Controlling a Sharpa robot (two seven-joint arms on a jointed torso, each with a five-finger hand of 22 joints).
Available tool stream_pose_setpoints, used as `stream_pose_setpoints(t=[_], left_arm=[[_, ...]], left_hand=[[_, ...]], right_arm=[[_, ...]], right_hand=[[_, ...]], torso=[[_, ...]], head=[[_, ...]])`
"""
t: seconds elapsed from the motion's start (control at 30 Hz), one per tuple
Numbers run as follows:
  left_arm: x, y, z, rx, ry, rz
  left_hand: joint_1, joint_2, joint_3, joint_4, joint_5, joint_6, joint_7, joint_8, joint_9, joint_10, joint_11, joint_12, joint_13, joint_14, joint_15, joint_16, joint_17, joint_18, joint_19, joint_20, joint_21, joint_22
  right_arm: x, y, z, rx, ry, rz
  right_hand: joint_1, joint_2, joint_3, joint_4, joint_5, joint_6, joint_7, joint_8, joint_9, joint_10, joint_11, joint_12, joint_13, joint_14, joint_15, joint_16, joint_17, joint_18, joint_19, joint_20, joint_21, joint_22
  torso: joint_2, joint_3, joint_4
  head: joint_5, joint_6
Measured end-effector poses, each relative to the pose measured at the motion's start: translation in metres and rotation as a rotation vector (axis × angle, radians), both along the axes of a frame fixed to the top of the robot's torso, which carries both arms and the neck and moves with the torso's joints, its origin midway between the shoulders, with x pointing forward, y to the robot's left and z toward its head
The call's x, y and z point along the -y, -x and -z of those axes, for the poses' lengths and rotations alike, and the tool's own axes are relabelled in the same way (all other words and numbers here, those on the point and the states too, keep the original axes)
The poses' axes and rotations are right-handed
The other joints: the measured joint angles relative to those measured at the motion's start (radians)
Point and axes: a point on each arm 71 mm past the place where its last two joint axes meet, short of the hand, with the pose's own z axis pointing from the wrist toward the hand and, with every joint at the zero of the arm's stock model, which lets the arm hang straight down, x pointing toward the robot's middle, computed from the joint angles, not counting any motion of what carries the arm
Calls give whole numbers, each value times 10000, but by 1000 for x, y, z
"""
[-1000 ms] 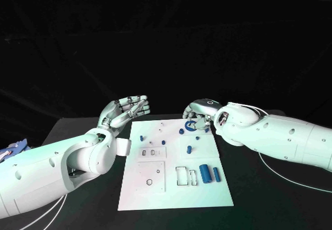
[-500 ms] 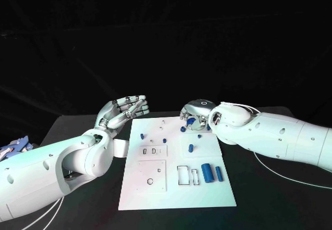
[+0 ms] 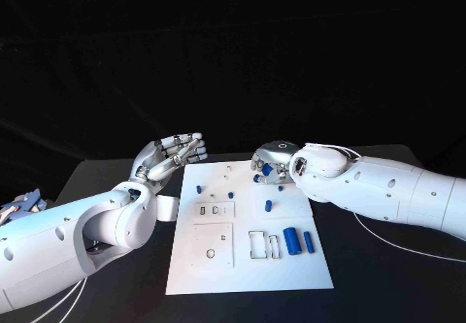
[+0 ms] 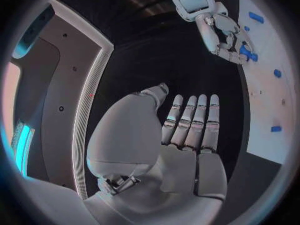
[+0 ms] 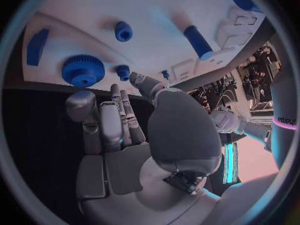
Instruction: Assemble the parts on the task board
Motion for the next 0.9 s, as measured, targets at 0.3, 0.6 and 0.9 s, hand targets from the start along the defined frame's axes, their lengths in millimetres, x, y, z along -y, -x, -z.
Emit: stream_pose_setpoints(t=[0.3,0.6,0.9], left_arm=[[0,1,0,1,17,39],[0,1,-1,4,29,64],[0,0,-1,3,30,68]], left_hand=[[0,0,28,-28,0,0,0,0,-1,0,0,0,-1,0,0,-50,-1,0,0,0,0,-13],[0,0,28,-28,0,0,0,0,-1,0,0,0,-1,-1,0,-49,-1,0,0,0,0,-13],[0,0,28,-28,0,0,0,0,-2,-1,0,0,-1,-1,0,-50,-11,-1,0,0,0,-24]], right_arm=[[-3,-1,0,-6,42,-31],[-2,-2,1,-23,91,11],[0,-2,1,-6,115,77]], right_hand=[[0,0,47,66,0,0,0,50,49,0,0,0,47,0,0,241,202,-154,173,5,345,497],[68,68,194,143,0,173,-57,172,176,254,-73,0,128,-1,0,497,405,-154,323,-25,648,919],[107,107,228,155,1,253,-68,205,226,343,-91,0,154,-1,0,542,439,-154,333,-13,739,1060]], torso=[[98,44,86],[175,75,135],[242,106,160]], head=[[-53,7],[-98,16],[-130,33]])
